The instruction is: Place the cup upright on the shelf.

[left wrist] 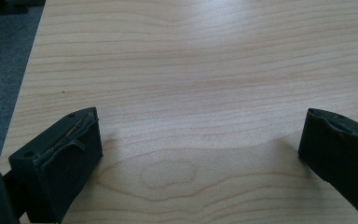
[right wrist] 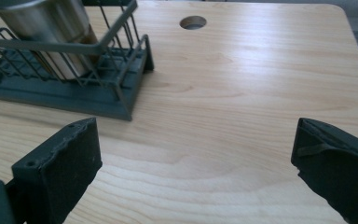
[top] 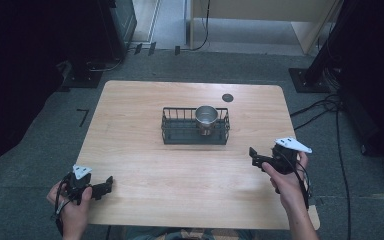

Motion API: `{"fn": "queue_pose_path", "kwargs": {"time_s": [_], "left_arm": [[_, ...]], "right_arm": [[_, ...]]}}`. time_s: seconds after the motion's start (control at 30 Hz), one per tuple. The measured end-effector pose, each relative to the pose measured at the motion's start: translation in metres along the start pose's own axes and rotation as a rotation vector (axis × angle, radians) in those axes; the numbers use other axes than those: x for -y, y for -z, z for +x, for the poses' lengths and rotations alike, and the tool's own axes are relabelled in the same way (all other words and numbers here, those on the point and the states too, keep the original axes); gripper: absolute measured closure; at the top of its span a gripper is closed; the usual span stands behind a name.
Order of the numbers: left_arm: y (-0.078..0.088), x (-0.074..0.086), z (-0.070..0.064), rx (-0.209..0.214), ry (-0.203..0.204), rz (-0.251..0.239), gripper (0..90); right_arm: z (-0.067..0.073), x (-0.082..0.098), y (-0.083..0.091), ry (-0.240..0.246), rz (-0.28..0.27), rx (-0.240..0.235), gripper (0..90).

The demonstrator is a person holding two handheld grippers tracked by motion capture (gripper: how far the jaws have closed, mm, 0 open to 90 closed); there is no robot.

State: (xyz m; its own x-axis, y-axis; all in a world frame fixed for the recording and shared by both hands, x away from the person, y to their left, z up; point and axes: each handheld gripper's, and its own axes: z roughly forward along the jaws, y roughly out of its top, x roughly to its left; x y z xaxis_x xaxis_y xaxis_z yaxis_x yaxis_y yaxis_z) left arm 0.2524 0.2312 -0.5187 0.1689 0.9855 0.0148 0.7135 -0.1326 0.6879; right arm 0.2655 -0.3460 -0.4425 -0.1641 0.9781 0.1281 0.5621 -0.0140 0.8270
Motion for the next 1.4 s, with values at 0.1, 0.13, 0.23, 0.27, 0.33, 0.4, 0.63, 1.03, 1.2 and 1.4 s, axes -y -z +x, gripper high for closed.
{"fn": "queue_pose_path", "kwargs": {"time_s": [0.1, 0.13, 0.23, 0.27, 0.33, 0.4, 0.63, 1.03, 1.2, 1.4], "left_arm": [[0.000, 0.000, 0.000, 0.000, 0.000, 0.000, 0.0], [0.000, 0.000, 0.000, 0.000, 0.000, 0.000, 0.0], [0.000, 0.000, 0.000, 0.000, 0.000, 0.000, 0.0], [0.000, 0.000, 0.000, 0.000, 0.000, 0.000, 0.0], [0.000, 0.000, 0.000, 0.000, 0.000, 0.000, 0.0], [0.000, 0.000, 0.000, 0.000, 0.000, 0.000, 0.0], [0.000, 0.000, 0.000, 0.000, 0.000, 0.000, 0.0], [0.000, 0.000, 0.000, 0.000, 0.000, 0.000, 0.0], [0.000, 0.000, 0.000, 0.000, 0.000, 0.000, 0.0], [0.000, 0.000, 0.000, 0.000, 0.000, 0.000, 0.0]], "right_arm": [[-0.006, 0.006, 0.004, -0.010, 0.005, 0.014, 1.3], [-0.009, 0.009, 0.005, -0.011, 0.007, 0.019, 1.3], [-0.014, 0.017, 0.007, -0.020, 0.016, 0.032, 1.3], [-0.016, 0.020, 0.008, -0.026, 0.020, 0.036, 1.3], [-0.020, 0.025, 0.009, -0.033, 0.022, 0.040, 1.3], [-0.027, 0.034, 0.011, -0.047, 0.030, 0.063, 1.3], [-0.042, 0.052, 0.016, -0.085, 0.050, 0.096, 1.3], [-0.055, 0.081, 0.025, -0.082, 0.092, 0.154, 1.4], [-0.062, 0.092, 0.031, -0.087, 0.109, 0.181, 1.4], [-0.063, 0.105, 0.036, -0.071, 0.129, 0.210, 1.4]]}}
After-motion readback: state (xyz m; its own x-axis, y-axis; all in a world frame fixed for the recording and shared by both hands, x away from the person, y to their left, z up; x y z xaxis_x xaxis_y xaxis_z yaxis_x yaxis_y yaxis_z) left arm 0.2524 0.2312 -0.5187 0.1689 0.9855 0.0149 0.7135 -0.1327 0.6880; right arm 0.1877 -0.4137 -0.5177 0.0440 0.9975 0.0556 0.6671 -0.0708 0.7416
